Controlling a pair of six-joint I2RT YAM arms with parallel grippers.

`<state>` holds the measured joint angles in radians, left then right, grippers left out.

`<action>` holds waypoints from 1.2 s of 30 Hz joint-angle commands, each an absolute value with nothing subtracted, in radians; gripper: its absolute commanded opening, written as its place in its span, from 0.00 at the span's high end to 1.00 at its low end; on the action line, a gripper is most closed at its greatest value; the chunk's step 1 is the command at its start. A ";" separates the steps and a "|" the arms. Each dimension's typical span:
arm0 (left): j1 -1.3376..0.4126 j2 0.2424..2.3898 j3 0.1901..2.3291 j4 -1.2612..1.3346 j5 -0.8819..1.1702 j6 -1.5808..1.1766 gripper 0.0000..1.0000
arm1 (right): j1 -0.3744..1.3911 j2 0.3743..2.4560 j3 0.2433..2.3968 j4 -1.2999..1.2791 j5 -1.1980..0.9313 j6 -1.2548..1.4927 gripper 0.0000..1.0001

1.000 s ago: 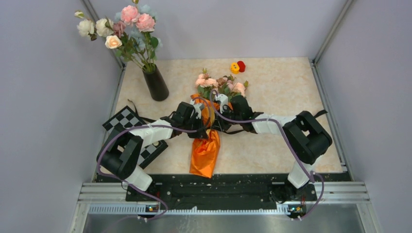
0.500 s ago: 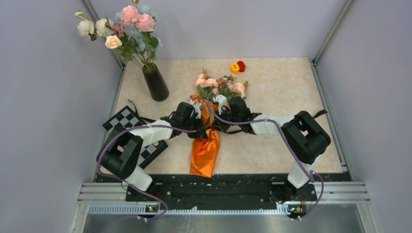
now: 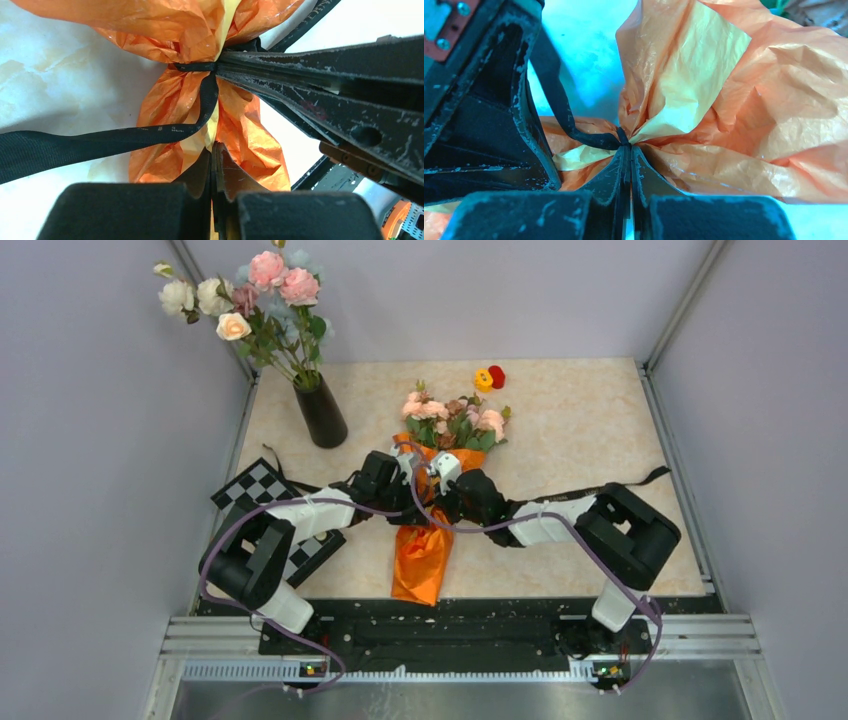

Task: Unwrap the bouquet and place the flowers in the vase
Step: Untie the ribbon from the wrapping paper.

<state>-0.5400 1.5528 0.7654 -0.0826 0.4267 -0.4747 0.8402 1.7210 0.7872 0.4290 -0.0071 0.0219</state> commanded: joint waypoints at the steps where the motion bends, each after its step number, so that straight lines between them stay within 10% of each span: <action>1: -0.542 1.554 0.739 -0.040 0.458 -0.499 1.00 | 0.890 1.687 0.724 0.559 0.314 -0.008 1.00; 24: -0.526 1.568 0.698 -0.009 0.382 -0.586 1.00 | 0.882 1.602 0.632 0.622 0.370 0.144 1.00; 36: -0.507 1.531 0.699 -0.047 0.403 -0.530 1.00 | 0.683 1.531 0.658 0.515 -0.358 0.253 0.83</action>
<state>-0.5175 1.5597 0.7158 -0.0010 0.4149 -0.5728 0.6895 1.5604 0.6075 0.5533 -0.0799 0.2268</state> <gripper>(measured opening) 0.008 0.143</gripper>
